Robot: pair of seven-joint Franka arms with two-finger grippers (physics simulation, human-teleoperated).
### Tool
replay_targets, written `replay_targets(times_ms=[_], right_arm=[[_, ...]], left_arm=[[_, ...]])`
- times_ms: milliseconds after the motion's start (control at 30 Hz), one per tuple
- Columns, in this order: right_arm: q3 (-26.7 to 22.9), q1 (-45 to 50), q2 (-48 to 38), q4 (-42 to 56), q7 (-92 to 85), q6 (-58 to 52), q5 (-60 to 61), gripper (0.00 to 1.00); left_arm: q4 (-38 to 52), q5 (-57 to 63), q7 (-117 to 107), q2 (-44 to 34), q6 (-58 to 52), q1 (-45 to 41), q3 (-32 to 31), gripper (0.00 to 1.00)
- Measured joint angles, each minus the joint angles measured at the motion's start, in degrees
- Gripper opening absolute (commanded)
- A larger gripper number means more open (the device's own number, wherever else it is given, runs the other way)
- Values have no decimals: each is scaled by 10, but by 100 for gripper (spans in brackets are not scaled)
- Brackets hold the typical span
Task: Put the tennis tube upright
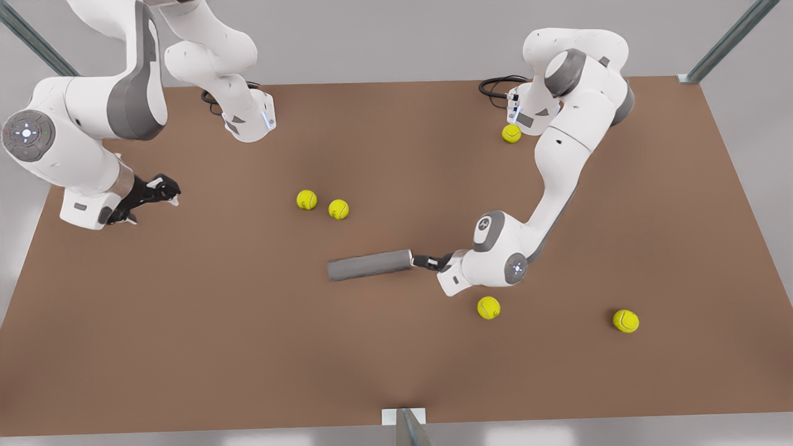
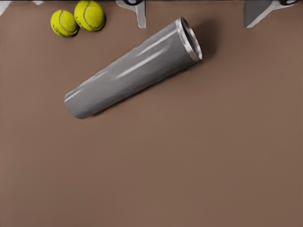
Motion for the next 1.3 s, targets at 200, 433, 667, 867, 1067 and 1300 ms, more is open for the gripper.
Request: replay_targets(times_ms=[200, 433, 667, 867, 1067, 1300], right_arm=[[53, -28, 27, 0, 34, 13, -7, 100], [52, -74, 70, 2, 62, 24, -3, 100], [51, -70, 71, 7, 81, 26, 2, 100], [47, -77, 70, 25, 92, 22, 6, 100], [47, -81, 75, 25, 98, 20, 8, 100], [47, -81, 80, 25, 104, 20, 12, 100]], left_arm=[[-53, -5, 0, 8, 53, 28, -45, 100], [-54, -4, 3, 31, 95, 29, -48, 100], [-52, -5, 8, 53, 115, 32, -66, 100], [-49, -5, 11, 66, 136, 30, -71, 100], [-49, -5, 13, 69, 149, 17, -72, 100], [-32, -6, 14, 81, 158, -3, -72, 100]])
